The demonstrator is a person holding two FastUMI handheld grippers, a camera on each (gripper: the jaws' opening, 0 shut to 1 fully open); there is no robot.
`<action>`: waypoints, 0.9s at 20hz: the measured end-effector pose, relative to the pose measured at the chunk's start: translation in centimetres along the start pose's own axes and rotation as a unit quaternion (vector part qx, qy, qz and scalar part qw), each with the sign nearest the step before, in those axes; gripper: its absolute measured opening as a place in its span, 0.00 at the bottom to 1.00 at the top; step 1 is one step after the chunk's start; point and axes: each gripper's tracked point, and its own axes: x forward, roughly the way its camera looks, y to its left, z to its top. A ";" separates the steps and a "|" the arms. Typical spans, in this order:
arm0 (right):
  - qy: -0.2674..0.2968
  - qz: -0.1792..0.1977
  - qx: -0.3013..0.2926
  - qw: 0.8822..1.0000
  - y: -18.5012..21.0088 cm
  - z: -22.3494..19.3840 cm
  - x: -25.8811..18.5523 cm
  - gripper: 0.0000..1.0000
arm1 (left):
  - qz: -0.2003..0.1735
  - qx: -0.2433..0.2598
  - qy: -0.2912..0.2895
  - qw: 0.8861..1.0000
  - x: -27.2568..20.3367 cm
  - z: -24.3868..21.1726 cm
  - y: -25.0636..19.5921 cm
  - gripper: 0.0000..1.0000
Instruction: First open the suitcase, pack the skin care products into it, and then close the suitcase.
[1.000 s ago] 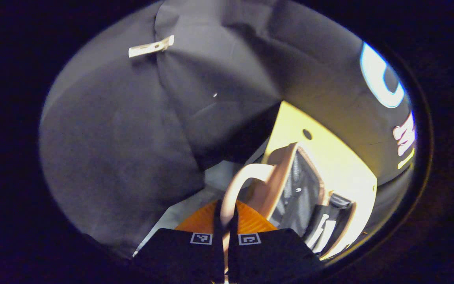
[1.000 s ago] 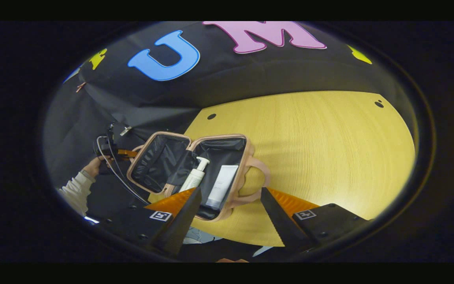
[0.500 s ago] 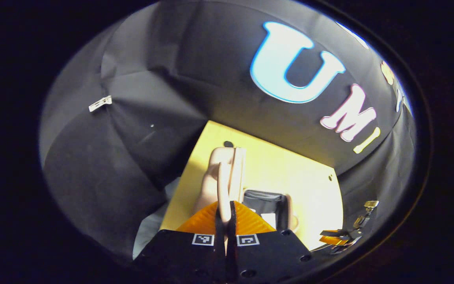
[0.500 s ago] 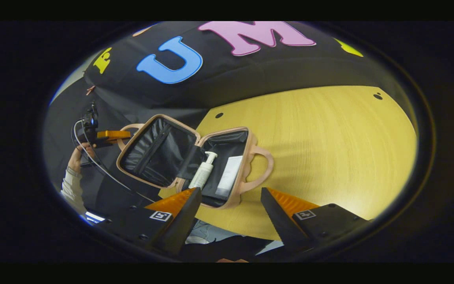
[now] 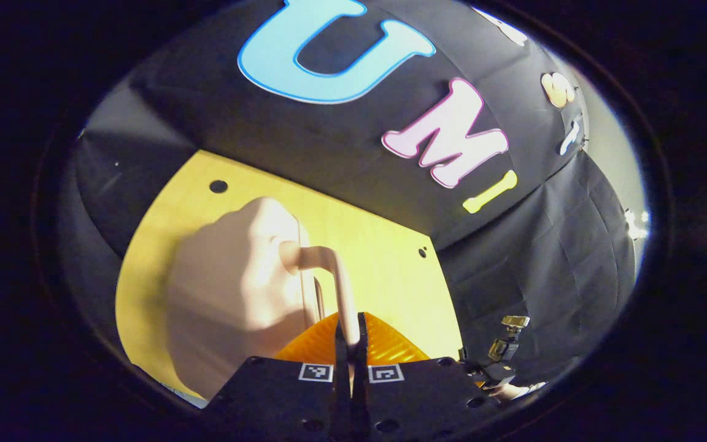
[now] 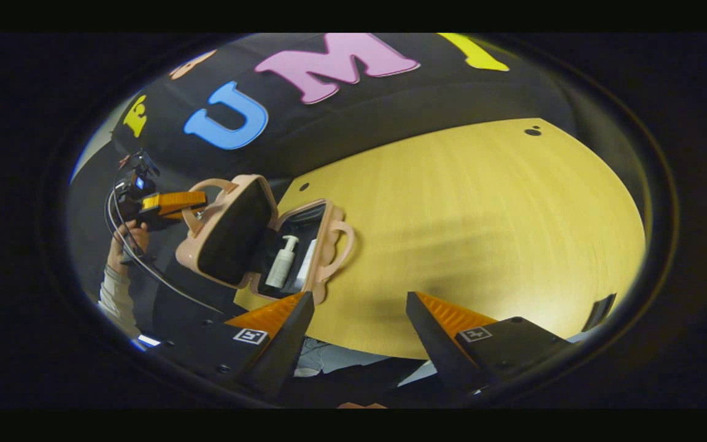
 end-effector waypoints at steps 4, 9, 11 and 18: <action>-0.024 -0.024 0.032 0.999 -3.2 0.9 -2.3 0.85 | 0.011 0.023 0.089 0.996 9.2 -6.7 -0.4 0.06; -0.039 -0.049 0.052 0.997 -5.9 0.6 -4.9 0.96 | 0.077 0.083 0.172 0.979 14.9 -12.5 0.7 0.07; -0.054 -0.064 0.048 0.995 -7.3 0.6 -6.0 0.96 | 0.093 0.124 0.163 0.974 15.2 -12.8 0.6 0.08; -0.069 -0.107 -0.007 0.992 -9.8 2.1 -6.7 0.96 | 0.151 0.153 0.093 0.972 14.0 -12.8 -0.3 0.75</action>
